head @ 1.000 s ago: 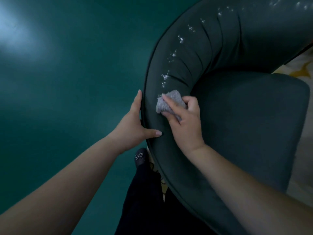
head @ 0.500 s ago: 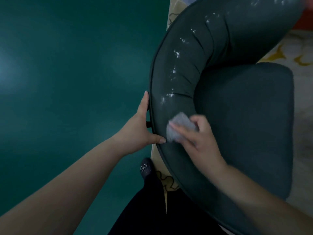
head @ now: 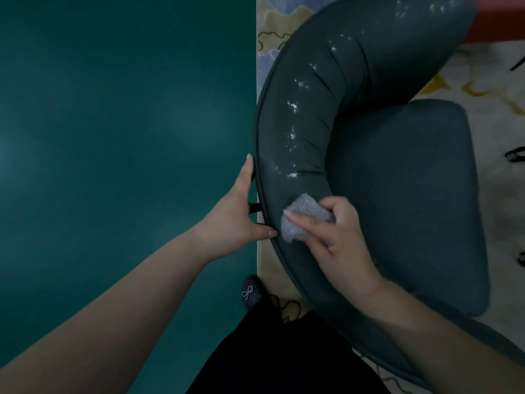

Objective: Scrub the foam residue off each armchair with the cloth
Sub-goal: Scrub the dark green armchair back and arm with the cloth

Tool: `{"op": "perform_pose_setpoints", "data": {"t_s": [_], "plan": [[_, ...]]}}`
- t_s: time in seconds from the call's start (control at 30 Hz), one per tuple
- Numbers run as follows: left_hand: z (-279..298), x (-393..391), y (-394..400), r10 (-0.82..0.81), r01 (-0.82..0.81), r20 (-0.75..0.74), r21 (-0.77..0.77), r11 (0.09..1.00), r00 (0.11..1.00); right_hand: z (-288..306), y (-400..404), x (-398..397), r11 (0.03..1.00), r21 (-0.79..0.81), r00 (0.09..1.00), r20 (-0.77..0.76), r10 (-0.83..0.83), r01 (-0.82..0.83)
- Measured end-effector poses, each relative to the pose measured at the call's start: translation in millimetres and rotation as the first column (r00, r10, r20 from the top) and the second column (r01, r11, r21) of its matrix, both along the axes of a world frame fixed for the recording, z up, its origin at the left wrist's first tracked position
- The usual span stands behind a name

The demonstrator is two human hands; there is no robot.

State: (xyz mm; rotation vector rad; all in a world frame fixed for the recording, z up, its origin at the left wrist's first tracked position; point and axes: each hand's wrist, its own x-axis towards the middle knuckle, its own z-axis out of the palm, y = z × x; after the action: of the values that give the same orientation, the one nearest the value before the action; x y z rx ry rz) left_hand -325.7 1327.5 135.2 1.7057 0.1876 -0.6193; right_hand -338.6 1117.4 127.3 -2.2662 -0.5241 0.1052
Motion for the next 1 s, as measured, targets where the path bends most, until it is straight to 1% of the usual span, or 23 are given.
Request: {"op": "perform_pose_setpoints", "data": {"t_s": [0.13, 0.2, 0.27, 0.37, 0.43, 0.57, 0.63, 0.73, 0.8, 0.87, 0.93, 1.0], "plan": [[-4, 0, 1, -0.001, 0.001, -0.011, 0.045, 0.999, 1.0, 3, 40, 57, 0.998, -0.069, 0.998, 0.059, -0.002, 0.006], [-5, 0, 1, 0.023, -0.022, -0.028, 0.042, 0.999, 0.999, 5, 53, 78, 0.998, -0.05, 0.998, 0.046, -0.036, 0.038], [-6, 1, -1, 0.029, -0.028, -0.039, 0.046, 0.999, 0.999, 3, 46, 69, 0.998, -0.036, 0.997, 0.052, -0.058, 0.059], [-4, 6, -1, 0.033, -0.031, -0.046, 0.041, 0.999, 0.998, -1, 20, 25, 0.999, -0.026, 0.999, 0.039, -0.03, 0.031], [-4, 8, -2, 0.033, -0.031, -0.047, 0.044, 0.999, 0.998, -1, 17, 25, 1.0, -0.018, 1.0, 0.014, -0.02, 0.021], [-3, 10, -3, 0.045, -0.042, -0.062, 0.061, 0.997, 0.997, 1, 53, 96, 0.994, -0.049, 0.993, 0.074, -0.093, 0.097], [-3, 11, -3, 0.048, -0.044, -0.064, 0.067, 0.997, 0.997, -1, 56, 105, 0.993, -0.024, 0.991, 0.068, -0.116, 0.118], [-3, 14, -2, 0.036, -0.031, -0.061, 0.073, 0.997, 0.997, -10, 21, 56, 0.998, 0.013, 0.998, 0.023, -0.059, 0.058], [-3, 15, -1, 0.031, -0.027, -0.063, 0.068, 0.997, 0.998, -11, 2, 26, 0.997, 0.056, 0.999, -0.02, -0.046, 0.047], [-5, 16, 0, 0.038, -0.034, -0.062, 0.062, 0.997, 0.997, -13, 3, 36, 0.997, 0.049, 0.999, -0.008, -0.052, 0.052], [-5, 16, -1, 0.04, -0.035, -0.066, 0.071, 0.997, 0.997, -14, 21, 65, 0.993, 0.057, 0.995, 0.01, -0.102, 0.101], [-5, 16, -1, 0.037, -0.031, -0.056, 0.092, 0.995, 0.998, -15, 38, 89, 0.973, 0.135, 0.982, -0.04, -0.183, 0.187]]}}
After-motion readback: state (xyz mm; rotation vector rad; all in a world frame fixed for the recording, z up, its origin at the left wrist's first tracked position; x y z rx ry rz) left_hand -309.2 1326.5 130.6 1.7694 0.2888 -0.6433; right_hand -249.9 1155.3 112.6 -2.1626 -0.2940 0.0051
